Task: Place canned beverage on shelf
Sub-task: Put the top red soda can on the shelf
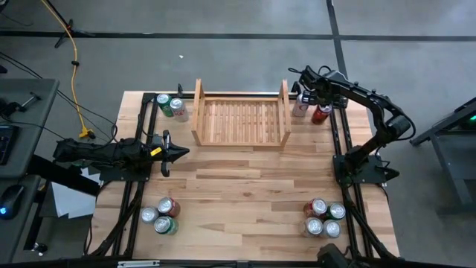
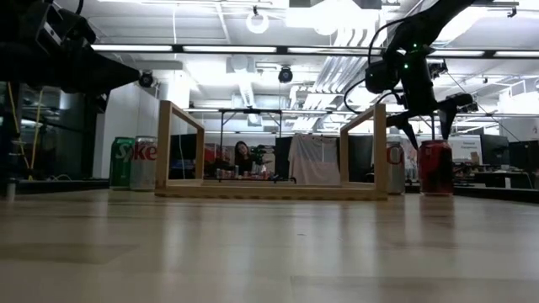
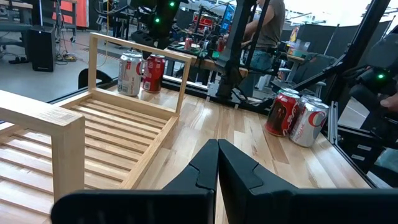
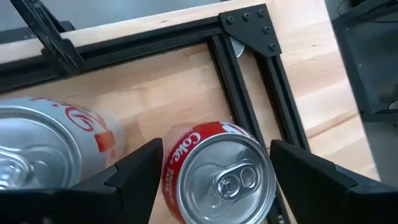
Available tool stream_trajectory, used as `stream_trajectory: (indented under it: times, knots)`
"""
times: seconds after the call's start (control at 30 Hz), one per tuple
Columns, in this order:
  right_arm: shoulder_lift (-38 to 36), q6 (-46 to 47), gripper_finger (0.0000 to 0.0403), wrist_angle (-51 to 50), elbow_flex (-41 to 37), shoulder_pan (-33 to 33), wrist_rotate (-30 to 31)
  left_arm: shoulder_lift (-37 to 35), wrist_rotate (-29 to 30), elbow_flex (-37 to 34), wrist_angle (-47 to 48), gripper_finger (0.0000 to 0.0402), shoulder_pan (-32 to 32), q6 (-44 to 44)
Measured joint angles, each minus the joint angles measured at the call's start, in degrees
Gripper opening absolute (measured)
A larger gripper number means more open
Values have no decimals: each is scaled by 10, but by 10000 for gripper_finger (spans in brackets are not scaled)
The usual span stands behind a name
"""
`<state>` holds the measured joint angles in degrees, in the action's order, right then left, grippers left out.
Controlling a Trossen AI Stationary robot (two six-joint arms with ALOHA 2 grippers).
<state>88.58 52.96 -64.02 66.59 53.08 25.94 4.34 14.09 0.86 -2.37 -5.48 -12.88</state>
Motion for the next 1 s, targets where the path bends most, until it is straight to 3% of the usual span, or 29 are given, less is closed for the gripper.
stream_trajectory:
  times: [0.27, 0.77, 1.0]
  knots:
    - [-17, 8, 280, 108, -64, 14, -64, 0, 0, 0, 0, 3, 0, 0]
    - [-20, -68, 279, 92, -78, 13, -114, 0, 0, 0, 0, 3, 0, 0]
    - [-41, -79, 279, 90, -41, 13, -98, 0, 0, 0, 0, 3, 0, 0]
